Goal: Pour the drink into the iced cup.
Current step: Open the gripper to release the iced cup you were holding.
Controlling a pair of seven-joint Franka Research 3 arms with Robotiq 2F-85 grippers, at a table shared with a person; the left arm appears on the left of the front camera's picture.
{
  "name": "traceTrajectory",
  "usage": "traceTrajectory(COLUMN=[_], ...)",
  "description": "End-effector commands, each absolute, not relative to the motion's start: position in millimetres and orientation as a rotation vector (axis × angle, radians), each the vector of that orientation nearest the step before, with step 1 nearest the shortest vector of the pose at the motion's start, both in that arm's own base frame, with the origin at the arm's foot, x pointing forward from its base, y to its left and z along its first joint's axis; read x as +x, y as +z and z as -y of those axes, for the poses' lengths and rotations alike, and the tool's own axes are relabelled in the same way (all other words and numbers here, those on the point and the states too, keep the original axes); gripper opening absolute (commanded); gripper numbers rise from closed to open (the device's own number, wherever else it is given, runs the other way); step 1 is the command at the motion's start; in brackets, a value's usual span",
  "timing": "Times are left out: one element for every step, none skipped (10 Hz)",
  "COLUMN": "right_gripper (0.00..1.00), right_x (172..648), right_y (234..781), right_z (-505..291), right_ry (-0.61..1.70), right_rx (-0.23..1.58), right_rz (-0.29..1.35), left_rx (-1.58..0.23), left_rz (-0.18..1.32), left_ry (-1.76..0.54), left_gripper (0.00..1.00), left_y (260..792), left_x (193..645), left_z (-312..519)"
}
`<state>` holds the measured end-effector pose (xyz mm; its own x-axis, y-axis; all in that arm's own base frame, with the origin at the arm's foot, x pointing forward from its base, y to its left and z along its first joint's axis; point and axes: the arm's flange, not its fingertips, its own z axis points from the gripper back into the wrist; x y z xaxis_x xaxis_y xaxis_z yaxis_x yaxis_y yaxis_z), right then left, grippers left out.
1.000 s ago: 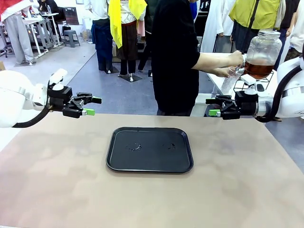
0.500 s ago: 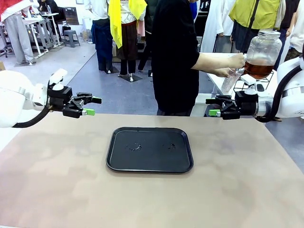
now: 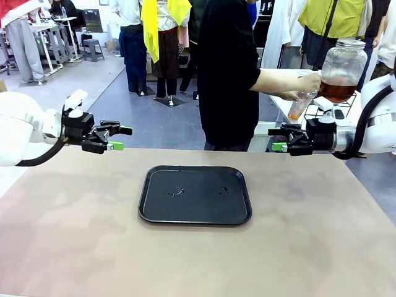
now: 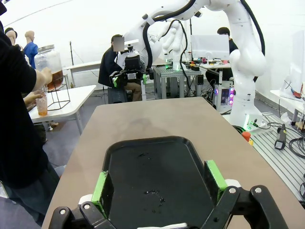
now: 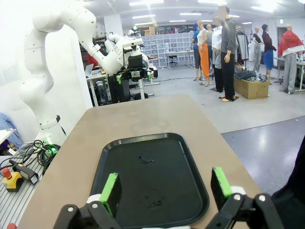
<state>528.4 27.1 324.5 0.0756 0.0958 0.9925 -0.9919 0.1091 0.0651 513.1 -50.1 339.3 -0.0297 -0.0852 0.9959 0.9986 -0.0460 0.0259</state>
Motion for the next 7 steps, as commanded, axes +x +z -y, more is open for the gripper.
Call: traceTrajectory(right_gripper=[1.0, 1.0, 1.0, 1.0, 1.0, 1.0, 1.0], right_x=[527.4, 527.4, 527.4, 527.4, 527.4, 527.4, 527.4], right_y=[327.4, 327.4, 327.4, 327.4, 327.4, 327.4, 327.4], right_z=[-25.6, -25.6, -25.6, -25.6, -25.6, -25.6, -25.6], right_ry=[1.119, 1.119, 1.119, 1.119, 1.119, 1.119, 1.119], right_rx=[1.108, 1.108, 1.108, 1.108, 1.108, 1.108, 1.108], right_rz=[1.127, 1.127, 1.127, 1.127, 1.127, 1.127, 1.127], left_rx=[-1.164, -1.164, -1.164, -1.164, -1.164, -1.164, -1.164], left_rz=[1.147, 1.147, 1.147, 1.147, 1.147, 1.147, 1.147], left_ry=[-1.299, -1.299, -1.299, -1.299, -1.299, -1.299, -1.299], left_gripper=[1.0, 1.0, 1.0, 1.0, 1.0, 1.0, 1.0], left_y=[339.7, 339.7, 339.7, 339.7, 339.7, 339.7, 339.7], left_x=[512.8, 512.8, 512.8, 512.8, 512.8, 512.8, 512.8], left_z=[48.8, 48.8, 48.8, 48.8, 48.8, 48.8, 48.8])
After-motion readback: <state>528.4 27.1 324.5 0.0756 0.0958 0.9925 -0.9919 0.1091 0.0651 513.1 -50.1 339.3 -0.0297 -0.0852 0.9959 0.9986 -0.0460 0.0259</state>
